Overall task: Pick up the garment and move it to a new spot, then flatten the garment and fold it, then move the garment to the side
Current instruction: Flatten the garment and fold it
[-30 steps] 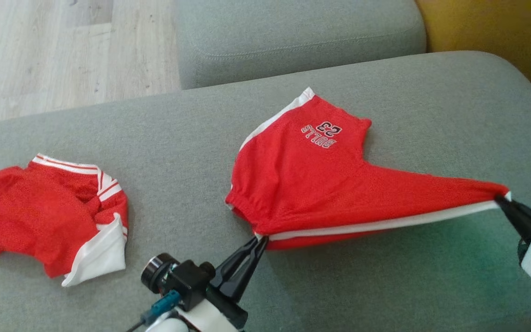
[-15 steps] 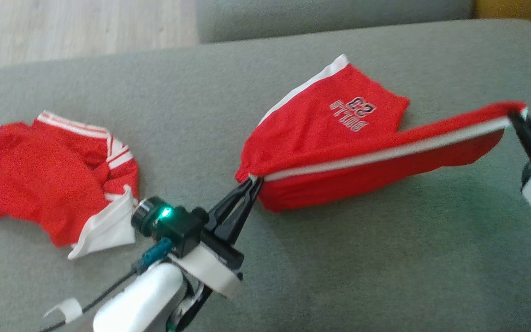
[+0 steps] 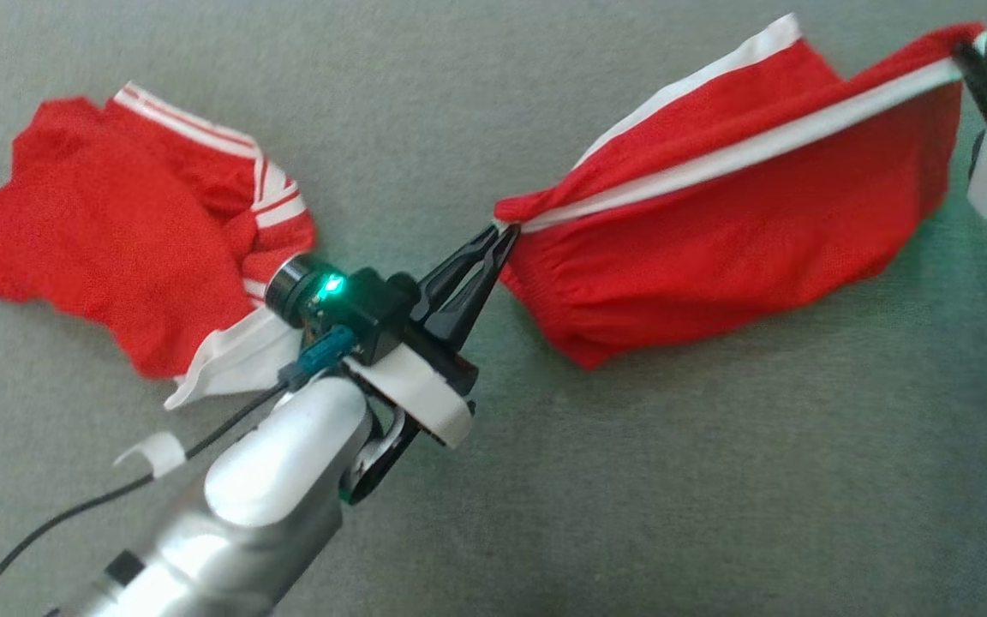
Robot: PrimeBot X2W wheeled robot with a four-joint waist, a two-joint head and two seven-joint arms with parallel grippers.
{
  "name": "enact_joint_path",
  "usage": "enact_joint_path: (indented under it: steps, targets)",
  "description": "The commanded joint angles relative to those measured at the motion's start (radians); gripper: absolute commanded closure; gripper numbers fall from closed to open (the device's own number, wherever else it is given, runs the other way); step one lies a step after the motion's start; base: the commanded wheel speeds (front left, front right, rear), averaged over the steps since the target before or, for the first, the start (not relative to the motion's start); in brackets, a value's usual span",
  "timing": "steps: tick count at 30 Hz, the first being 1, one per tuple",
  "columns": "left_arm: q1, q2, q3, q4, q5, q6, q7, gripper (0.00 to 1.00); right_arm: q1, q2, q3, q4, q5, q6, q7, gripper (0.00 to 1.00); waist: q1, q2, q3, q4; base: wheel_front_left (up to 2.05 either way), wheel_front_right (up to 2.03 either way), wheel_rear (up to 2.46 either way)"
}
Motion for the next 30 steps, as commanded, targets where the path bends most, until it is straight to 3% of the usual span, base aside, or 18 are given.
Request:
enact_joint_path:
  steps: [1, 16, 17, 18, 19, 20, 26, 30]
  targets:
    - [-0.054, 0.004, 0.028, -0.005, 0.009, -0.008, -0.010, 1.00, -0.043, -0.022, 0.025, 0.001, -0.007, -0.001, -0.010, 1.00, -0.0004, 0.0000, 0.049, 0.048, 0.00, 0.00, 0.00]
    - [-0.130, -0.079, -0.005, 0.108, 0.028, -0.039, -0.046, 1.00, -0.217, -0.017, 0.183, 0.197, 0.009, -0.001, -0.137, 1.00, -0.0004, 0.0000, 0.124, 0.124, 0.00, 0.00, 0.00]
    - [-0.132, -0.084, -0.007, 0.116, 0.025, -0.041, -0.045, 1.00, -0.226, -0.017, 0.191, 0.208, 0.007, -0.001, -0.153, 0.87, -0.0004, 0.0000, 0.125, 0.125, 0.00, 0.00, 0.00]
    - [-0.135, -0.088, -0.008, 0.125, 0.022, -0.042, -0.044, 1.00, -0.235, -0.015, 0.197, 0.223, 0.005, -0.001, -0.167, 0.00, -0.0004, 0.0000, 0.126, 0.127, 0.00, 0.00, 0.00]
    - [-0.137, -0.091, -0.007, 0.134, 0.021, -0.040, -0.044, 0.72, -0.243, -0.014, 0.208, 0.237, -0.001, -0.001, -0.178, 0.00, -0.0004, 0.0000, 0.126, 0.128, 0.00, 0.00, 0.00]
    - [-0.141, -0.091, -0.008, 0.142, 0.025, -0.036, -0.045, 0.00, -0.250, -0.011, 0.215, 0.252, -0.004, -0.001, -0.187, 0.00, -0.0004, 0.0000, 0.126, 0.127, 0.00, 0.00, 0.00]
    - [-0.137, -0.081, 0.022, 0.170, 0.027, -0.007, -0.063, 0.00, -0.268, 0.027, 0.213, 0.329, 0.004, -0.001, -0.283, 0.00, -0.0004, 0.0000, 0.085, 0.093, 0.00, 0.00, 0.00]
    - [-0.098, -0.063, 0.094, 0.160, 0.003, 0.033, -0.073, 0.00, -0.256, 0.069, 0.184, 0.366, 0.009, -0.001, -0.388, 0.00, -0.0004, 0.0000, 0.029, 0.048, 0.00, 0.00, 0.00]
